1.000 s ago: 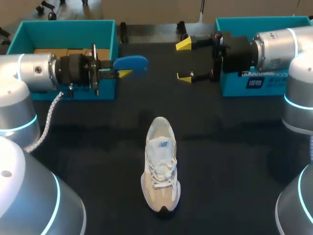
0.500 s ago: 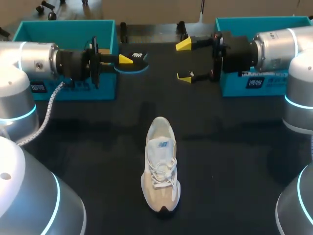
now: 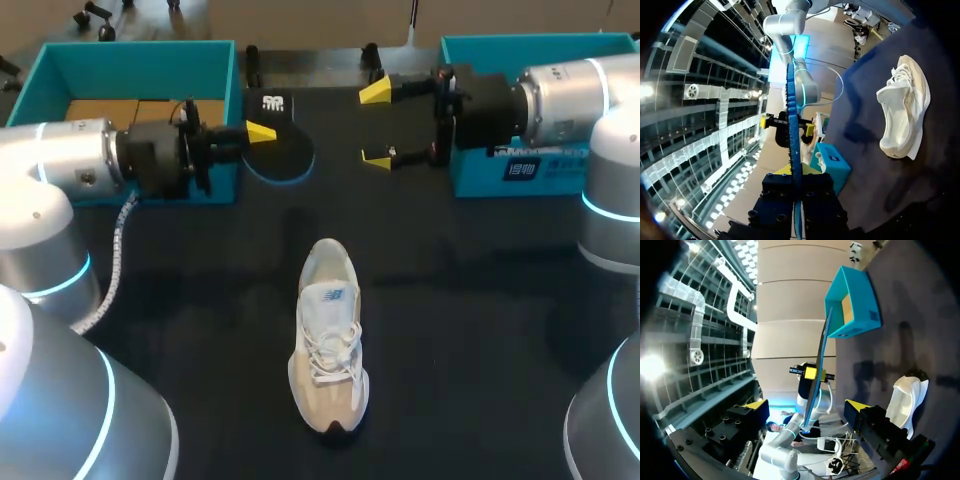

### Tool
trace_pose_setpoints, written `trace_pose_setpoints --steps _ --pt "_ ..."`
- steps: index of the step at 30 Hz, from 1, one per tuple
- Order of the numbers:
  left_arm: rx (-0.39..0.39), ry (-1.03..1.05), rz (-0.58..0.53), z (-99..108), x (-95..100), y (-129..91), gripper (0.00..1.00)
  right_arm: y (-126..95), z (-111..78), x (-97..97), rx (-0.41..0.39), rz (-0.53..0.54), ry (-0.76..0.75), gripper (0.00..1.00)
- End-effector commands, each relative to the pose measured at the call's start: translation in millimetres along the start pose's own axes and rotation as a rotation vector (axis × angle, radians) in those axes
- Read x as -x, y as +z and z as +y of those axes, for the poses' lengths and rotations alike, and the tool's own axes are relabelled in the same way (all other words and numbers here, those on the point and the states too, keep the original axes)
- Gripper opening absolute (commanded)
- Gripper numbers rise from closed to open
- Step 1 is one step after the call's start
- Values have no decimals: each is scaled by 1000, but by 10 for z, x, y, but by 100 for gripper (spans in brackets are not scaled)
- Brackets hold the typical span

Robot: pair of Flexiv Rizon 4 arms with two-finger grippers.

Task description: Take the shoe out of the shoebox, open the shoe tongue, remove and reinsert the insole, then place the shoe into the shoebox

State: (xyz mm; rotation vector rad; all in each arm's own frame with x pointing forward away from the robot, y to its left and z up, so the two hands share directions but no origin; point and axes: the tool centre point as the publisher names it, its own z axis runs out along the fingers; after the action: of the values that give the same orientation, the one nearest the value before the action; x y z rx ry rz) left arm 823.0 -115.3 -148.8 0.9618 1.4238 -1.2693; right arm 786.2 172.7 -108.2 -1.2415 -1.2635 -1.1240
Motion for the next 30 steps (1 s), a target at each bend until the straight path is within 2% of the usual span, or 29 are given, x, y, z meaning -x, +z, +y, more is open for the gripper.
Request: trace_pose_setpoints --steps 1,5,12,18,24,26,29,30 --pt "26 2 -1 -41 -9 -2 0 16 3 -1 1 -1 1 100" --pt "28 77 12 12 -7 68 0 16 3 -1 1 -1 1 100" --pt "14 208 19 84 18 127 0 130 64 8 -61 -52 -20 100" --pt "12 260 3 97 -34 168 0 250 38 69 -112 -48 -33 100" --pt "49 319 -14 106 -60 254 0 367 -24 73 -121 -63 -23 100" --pt "40 310 -15 116 -61 276 0 401 -39 75 -122 -61 -28 100" --pt "37 308 -22 134 -56 305 0 482 -40 103 -129 -62 -25 96" --pt "37 310 -23 137 -49 317 0 513 -39 116 -135 -64 -22 90"
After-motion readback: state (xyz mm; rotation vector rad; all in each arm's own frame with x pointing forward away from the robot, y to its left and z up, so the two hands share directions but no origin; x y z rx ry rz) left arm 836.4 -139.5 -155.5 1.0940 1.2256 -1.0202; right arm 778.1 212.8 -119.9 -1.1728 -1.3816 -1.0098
